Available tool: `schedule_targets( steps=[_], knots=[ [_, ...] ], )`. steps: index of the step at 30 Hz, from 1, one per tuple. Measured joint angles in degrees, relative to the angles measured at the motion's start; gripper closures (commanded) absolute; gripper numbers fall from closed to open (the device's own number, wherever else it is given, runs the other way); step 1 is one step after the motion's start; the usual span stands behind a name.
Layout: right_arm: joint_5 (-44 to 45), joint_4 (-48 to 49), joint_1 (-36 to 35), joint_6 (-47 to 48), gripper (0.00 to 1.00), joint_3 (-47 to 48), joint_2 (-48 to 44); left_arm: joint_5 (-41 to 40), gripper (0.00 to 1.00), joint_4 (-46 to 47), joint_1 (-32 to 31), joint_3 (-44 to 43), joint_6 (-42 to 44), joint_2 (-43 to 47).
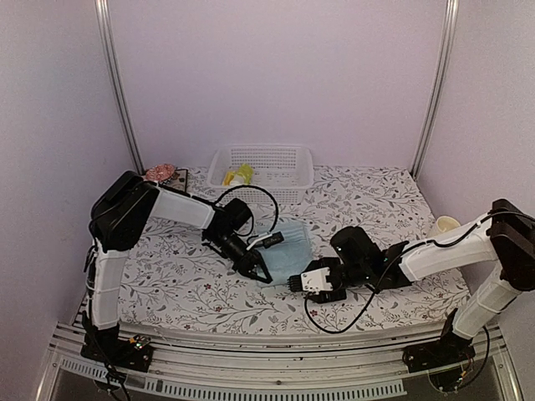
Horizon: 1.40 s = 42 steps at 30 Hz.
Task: Roll the towels
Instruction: Roll the towel at the center of the board.
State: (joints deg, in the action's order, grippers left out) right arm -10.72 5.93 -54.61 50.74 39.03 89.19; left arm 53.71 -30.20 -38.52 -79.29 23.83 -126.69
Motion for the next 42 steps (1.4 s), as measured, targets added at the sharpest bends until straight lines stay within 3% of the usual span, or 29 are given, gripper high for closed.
schedule_targets(
  steps=[23,28,38,42],
  knots=[
    [9.8,5.2,-0.6,1.8,0.46,3.7,9.9,2.6,1.0,-3.8,0.9,-2.8,-0.2,-2.3],
    [10.4,5.8,-0.6,1.8,0.47,3.6,9.9,2.7,0.96,-4.7,1.0,-3.5,-0.6,-2.8],
    [13.0,4.5,-0.6,-0.8,0.77,7.8,14.1,2.6,0.83,-5.7,1.2,-4.3,-1.4,-3.3],
    [13.3,3.7,-0.6,-2.5,0.9,8.4,14.2,2.4,0.67,-5.6,1.3,-4.3,-1.4,-3.1]
  ],
)
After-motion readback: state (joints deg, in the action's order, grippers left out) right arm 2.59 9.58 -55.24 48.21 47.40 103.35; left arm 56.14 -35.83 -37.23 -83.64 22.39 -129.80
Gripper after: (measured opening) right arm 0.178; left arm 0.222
